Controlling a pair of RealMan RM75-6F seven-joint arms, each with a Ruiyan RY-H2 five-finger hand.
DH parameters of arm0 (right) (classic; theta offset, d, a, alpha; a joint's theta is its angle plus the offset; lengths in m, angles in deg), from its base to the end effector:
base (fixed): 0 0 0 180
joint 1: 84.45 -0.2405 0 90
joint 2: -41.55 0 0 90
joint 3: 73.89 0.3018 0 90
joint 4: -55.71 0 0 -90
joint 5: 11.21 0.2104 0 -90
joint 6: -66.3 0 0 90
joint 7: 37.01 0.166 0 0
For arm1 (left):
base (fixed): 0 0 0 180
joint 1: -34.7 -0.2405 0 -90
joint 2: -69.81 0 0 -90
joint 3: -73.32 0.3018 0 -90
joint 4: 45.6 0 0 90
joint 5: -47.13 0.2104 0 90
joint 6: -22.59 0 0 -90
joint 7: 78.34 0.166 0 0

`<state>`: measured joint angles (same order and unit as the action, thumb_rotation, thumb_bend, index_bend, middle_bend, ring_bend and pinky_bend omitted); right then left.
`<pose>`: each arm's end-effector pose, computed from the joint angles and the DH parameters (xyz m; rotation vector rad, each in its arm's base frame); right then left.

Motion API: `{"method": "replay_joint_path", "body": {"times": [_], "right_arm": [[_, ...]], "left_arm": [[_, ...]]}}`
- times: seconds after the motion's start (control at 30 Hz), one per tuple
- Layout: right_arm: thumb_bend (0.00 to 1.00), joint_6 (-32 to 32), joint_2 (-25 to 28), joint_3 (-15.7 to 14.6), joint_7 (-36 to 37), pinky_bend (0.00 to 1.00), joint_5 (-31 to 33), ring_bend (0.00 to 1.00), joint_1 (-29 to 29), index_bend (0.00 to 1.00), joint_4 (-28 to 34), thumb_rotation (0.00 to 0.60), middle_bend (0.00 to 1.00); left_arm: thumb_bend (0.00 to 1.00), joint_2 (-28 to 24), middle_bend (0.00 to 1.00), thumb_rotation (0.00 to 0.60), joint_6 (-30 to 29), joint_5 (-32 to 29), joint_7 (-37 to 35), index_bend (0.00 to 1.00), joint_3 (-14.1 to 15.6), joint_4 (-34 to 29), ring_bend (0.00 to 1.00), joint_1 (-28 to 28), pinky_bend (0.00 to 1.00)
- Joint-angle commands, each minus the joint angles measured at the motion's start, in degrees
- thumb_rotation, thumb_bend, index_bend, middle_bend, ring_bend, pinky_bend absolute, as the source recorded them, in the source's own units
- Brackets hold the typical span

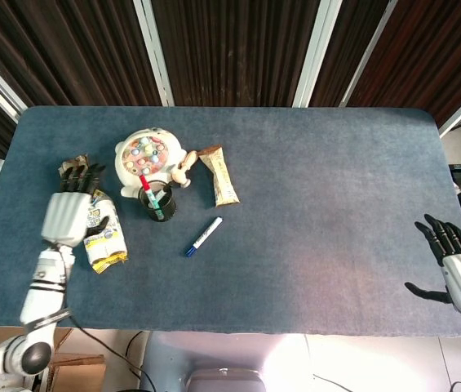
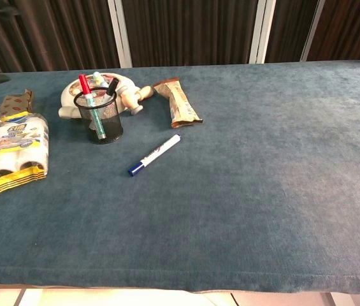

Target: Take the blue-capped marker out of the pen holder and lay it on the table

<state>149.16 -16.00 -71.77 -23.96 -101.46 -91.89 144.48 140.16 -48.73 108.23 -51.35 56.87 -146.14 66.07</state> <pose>-0.3532 -0.2207 0.2151 1.4724 -0.9279 0.9726 -0.2190 0.3787 0.1410 -1.4674 -0.7713 -0.9291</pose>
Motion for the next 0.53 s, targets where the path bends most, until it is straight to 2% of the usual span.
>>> {"method": "replay_joint_path", "body": {"times": [0.03, 0.27, 0.43, 0.53], "right_arm": [[0.00, -0.3, 0.0, 0.0, 0.5, 0.00, -0.1, 0.00, -0.3, 0.00, -0.4, 0.600, 0.00], [0.00, -0.2, -0.5, -0.4, 1.1, 0.00, -1.2, 0.00, -0.6, 0.00, -0.9, 0.600, 0.00], [0.00, 0.7, -1.2, -0.5, -0.2, 0.00, -1.9, 0.00, -0.2, 0.00, -0.8, 0.600, 0.00], [0.00, 1.0, -1.4, -0.4, -1.2, 0.00, -1.9, 0.00, -0.3, 0.00, -0.5, 0.600, 0.00]], "left_arm": [[0.26, -7.8, 0.07, 0.600, -4.0, 7.3, -9.6, 0.04, 6.5, 0.2, 0.00, -8.9, 0.00], [0.26, -10.0, 0.07, 0.600, -12.4, 16.3, -19.7, 0.06, 14.2, 2.9, 0.00, -19.1, 0.00], [0.26, -7.9, 0.07, 0.600, -20.7, 20.8, -22.1, 0.07, 17.1, 4.5, 0.00, -25.5, 0.00], [0.26, -6.7, 0.07, 0.600, -23.4, 22.3, -22.4, 0.07, 17.6, 5.2, 0.00, -27.5, 0.00]]}}
